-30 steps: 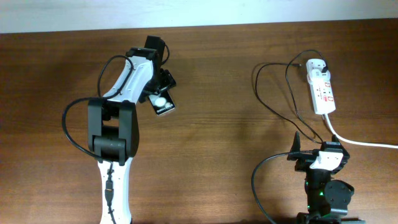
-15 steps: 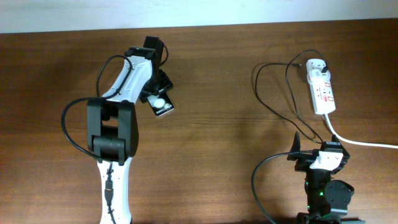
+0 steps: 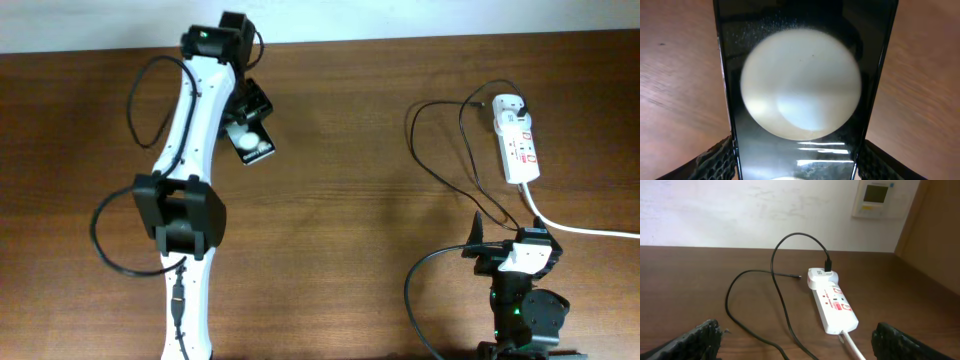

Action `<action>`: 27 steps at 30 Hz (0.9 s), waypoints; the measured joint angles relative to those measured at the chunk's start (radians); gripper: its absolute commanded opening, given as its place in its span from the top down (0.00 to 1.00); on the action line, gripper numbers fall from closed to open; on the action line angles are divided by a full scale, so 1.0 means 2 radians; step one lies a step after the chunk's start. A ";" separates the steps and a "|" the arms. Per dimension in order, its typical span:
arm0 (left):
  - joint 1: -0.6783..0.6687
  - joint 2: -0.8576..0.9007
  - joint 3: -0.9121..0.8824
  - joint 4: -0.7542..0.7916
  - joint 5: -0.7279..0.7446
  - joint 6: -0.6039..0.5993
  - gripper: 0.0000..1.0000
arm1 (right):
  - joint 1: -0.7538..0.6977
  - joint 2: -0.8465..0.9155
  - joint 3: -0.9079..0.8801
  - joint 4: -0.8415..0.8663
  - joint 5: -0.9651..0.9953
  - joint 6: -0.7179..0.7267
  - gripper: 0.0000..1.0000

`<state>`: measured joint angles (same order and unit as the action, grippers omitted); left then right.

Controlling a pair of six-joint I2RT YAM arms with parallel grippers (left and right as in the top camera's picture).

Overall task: Plug charger to phone and switch on socket
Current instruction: 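Lift the phone with the left gripper and raise it upright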

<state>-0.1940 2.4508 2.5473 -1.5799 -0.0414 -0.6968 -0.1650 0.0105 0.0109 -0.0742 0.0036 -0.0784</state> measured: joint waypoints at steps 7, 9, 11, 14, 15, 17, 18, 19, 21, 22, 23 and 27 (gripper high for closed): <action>0.000 -0.010 0.119 -0.054 0.008 0.025 0.35 | 0.000 0.000 0.000 0.000 0.000 0.000 0.01; 0.000 -0.036 0.119 -0.054 0.016 0.039 0.36 | 0.000 0.000 0.000 0.000 0.000 0.000 0.01; 0.000 -0.072 0.119 -0.054 0.021 0.046 0.36 | 0.000 0.000 0.000 0.000 0.000 0.000 0.01; 0.000 -0.170 0.122 -0.055 0.035 0.061 0.37 | 0.000 0.000 0.000 0.000 0.000 0.000 0.01; 0.000 -0.191 0.123 -0.056 0.040 0.063 0.37 | 0.000 0.000 0.000 0.000 0.000 0.000 0.01; 0.000 -0.238 0.123 -0.056 0.052 0.066 0.37 | 0.000 0.000 0.000 0.000 0.000 0.000 0.01; 0.000 -0.257 0.123 -0.056 0.055 0.067 0.37 | 0.000 0.000 0.000 0.000 0.000 0.000 0.01; 0.000 -0.277 0.123 -0.057 0.058 0.067 0.38 | 0.000 0.000 0.000 0.000 0.000 0.000 0.01; -0.005 -0.326 0.124 -0.057 0.060 0.067 0.39 | 0.000 0.000 0.000 0.000 0.000 0.000 0.01; -0.008 -0.338 0.124 -0.057 0.061 0.067 0.39 | 0.000 0.000 0.000 0.000 0.000 0.000 0.01; -0.015 -0.350 0.124 -0.057 0.066 0.067 0.39 | 0.000 0.000 0.000 0.000 0.000 0.000 0.01; -0.060 -0.377 0.104 -0.057 0.086 0.067 0.39 | 0.000 0.000 0.000 0.000 0.000 0.000 0.01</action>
<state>-0.3141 1.6958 2.7552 -1.6932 0.1310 -0.5636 -0.1650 0.0113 0.0109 -0.0746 0.0032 -0.0784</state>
